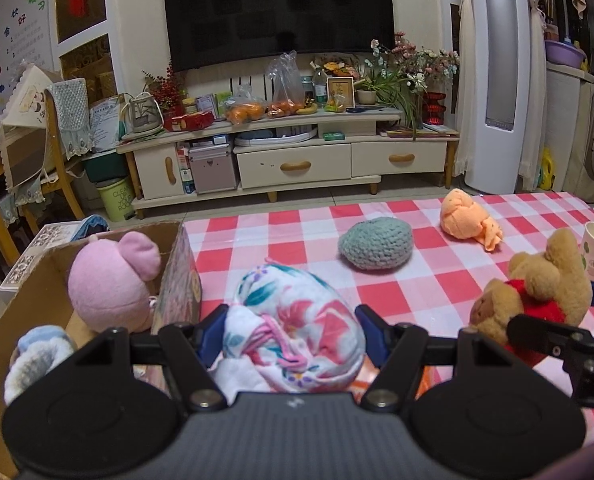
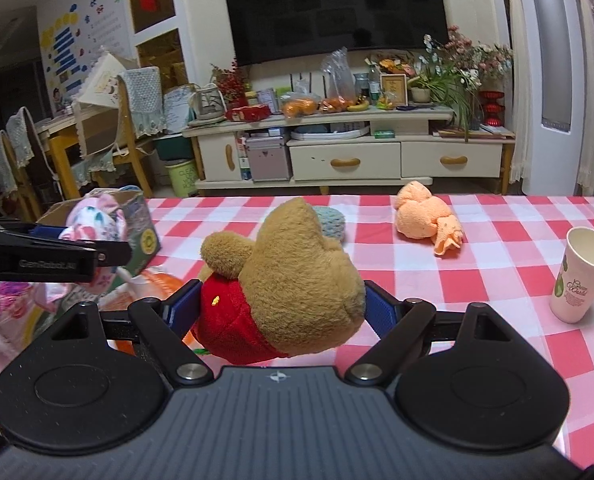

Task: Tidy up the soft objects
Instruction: 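Carry the floral bundle with the left tool into the box while the right tool carries the bear there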

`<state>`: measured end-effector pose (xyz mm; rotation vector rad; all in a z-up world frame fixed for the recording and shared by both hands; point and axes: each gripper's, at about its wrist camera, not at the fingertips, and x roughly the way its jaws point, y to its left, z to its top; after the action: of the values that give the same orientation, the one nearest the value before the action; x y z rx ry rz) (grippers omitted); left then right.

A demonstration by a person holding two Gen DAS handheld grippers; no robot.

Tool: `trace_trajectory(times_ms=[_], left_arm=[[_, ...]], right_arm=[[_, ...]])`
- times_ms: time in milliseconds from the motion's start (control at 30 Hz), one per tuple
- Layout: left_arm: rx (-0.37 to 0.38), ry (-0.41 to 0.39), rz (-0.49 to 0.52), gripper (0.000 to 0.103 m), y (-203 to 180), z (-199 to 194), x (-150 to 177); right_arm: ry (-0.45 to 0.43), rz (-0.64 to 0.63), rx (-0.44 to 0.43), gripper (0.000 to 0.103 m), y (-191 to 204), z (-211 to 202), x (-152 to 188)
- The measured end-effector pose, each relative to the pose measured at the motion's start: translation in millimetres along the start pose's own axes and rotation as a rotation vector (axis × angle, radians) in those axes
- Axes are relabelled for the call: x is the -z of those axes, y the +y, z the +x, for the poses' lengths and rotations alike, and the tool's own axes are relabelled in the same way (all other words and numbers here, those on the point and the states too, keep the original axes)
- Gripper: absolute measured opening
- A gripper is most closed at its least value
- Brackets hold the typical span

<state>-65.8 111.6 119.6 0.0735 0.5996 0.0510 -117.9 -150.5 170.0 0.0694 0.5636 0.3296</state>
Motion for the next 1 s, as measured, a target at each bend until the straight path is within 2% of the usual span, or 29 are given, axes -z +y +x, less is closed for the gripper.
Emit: trace_trajectory(times_ms=[533,1000], left_arm=[[-0.024,-0.058,0.006,0.067,26,-27,6],[-0.071,-0.103,-0.018,0.067,62,-40,6]], right_arm=[[-0.035,-0.060,-0.039,0.103,33,-16,-7],[-0.047,-0.117,-0.088,0.103,47,-6,-14]])
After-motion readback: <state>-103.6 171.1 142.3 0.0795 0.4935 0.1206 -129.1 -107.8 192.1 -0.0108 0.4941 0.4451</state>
